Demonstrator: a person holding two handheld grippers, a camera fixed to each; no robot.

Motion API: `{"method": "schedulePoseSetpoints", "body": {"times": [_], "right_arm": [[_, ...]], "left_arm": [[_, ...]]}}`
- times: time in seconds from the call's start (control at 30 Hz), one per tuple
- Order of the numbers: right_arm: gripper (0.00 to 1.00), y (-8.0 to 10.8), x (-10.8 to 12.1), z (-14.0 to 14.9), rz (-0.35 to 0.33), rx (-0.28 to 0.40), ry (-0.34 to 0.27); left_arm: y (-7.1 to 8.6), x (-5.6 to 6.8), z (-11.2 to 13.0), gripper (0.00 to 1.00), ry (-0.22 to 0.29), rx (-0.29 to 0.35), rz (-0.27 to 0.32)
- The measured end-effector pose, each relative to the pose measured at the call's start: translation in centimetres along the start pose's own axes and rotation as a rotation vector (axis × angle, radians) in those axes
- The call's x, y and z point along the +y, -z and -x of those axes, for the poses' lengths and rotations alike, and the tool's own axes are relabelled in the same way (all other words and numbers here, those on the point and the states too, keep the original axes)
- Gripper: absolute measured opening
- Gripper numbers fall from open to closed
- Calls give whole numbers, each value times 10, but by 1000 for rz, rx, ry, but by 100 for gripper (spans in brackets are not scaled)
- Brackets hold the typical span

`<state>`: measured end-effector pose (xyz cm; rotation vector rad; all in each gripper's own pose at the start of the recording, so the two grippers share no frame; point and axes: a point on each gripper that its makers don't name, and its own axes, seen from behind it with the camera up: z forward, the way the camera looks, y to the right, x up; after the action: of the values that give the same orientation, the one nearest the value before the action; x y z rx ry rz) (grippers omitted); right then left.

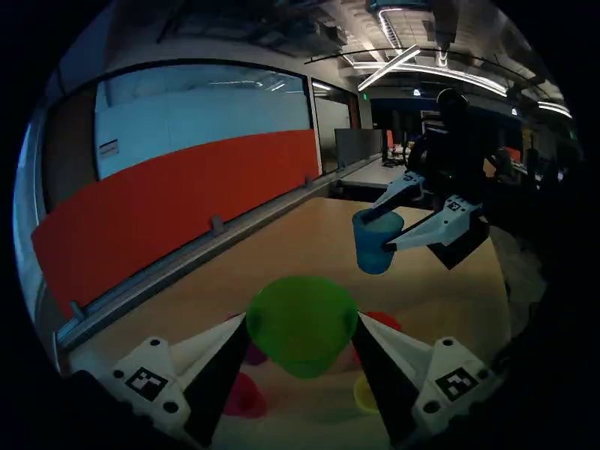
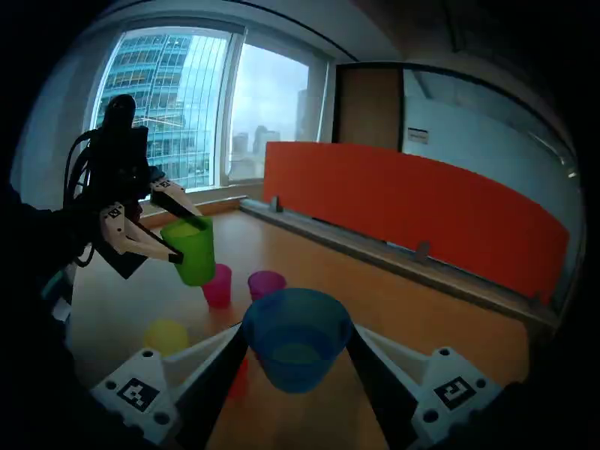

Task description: Pour water

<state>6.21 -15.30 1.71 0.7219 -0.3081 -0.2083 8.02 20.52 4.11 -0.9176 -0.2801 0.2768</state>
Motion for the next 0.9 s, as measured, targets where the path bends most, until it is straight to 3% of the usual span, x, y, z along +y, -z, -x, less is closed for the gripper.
{"method": "schedulePoseSetpoints", "body": {"times": [0.3,0.9], "right_arm": [[92,10,-9,-21,2,56,3],[92,28,-16,-51,18,140,7]], "left_arm": [[20,3,-19,88,8,69,-22],[45,19,-50,89,52,200,-8]]}}
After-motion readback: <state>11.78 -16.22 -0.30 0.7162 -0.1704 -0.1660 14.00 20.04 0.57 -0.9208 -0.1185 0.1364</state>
